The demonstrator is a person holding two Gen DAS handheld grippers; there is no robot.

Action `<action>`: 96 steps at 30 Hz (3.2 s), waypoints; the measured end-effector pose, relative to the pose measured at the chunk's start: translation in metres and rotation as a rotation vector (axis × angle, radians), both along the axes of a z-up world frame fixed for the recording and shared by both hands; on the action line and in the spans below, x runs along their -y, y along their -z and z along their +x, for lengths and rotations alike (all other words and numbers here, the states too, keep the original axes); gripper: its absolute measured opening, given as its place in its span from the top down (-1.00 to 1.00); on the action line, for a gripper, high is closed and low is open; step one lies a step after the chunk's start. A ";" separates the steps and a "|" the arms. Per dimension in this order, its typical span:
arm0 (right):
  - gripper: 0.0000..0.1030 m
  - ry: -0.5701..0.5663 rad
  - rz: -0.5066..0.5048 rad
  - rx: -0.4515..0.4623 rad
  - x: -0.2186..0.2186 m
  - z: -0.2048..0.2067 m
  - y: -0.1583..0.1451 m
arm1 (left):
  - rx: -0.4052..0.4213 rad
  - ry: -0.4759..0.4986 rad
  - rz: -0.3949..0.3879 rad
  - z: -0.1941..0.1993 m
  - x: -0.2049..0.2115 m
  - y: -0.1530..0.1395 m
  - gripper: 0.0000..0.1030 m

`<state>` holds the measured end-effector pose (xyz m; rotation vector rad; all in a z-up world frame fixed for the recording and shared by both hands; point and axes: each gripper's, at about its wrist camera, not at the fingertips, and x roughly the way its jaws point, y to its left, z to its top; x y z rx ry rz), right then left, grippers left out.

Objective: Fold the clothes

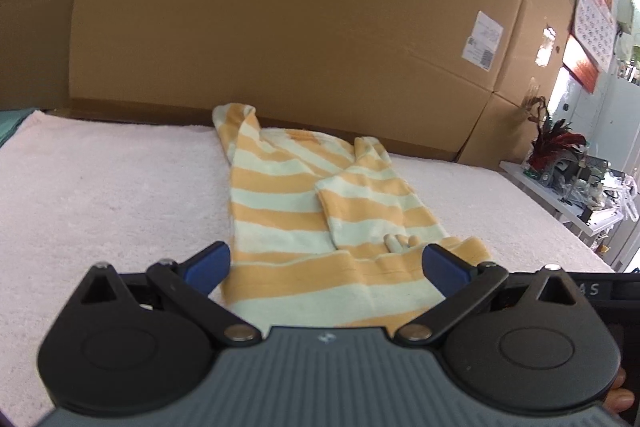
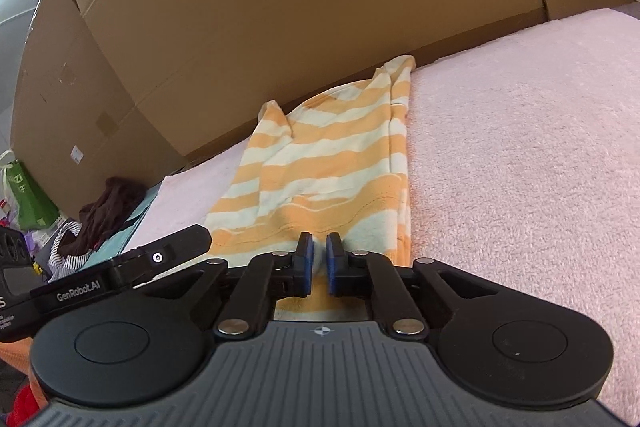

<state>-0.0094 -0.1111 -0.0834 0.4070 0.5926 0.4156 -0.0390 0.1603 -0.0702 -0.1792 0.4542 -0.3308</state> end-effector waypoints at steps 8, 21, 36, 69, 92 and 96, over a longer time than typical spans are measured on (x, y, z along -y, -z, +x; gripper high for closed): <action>0.96 0.053 -0.047 0.082 -0.007 -0.016 0.008 | -0.092 0.160 -0.016 0.014 0.009 0.004 -0.98; 0.23 0.004 -0.091 0.102 0.040 -0.074 -0.004 | -0.087 0.013 0.015 -0.065 -0.021 0.016 -0.98; 0.18 -0.114 -0.109 0.157 0.032 -0.081 0.012 | -0.078 0.054 -0.065 -0.062 -0.016 0.023 -0.96; 0.83 -0.143 0.011 0.167 0.055 -0.081 0.002 | -0.102 0.076 -0.217 -0.070 -0.041 0.016 0.32; 0.27 -0.019 0.060 0.185 0.055 -0.064 -0.001 | -0.098 0.060 -0.115 0.002 -0.036 0.000 0.90; 0.25 -0.007 0.093 0.188 0.059 -0.066 -0.001 | -0.216 0.038 -0.161 0.027 -0.048 0.013 0.86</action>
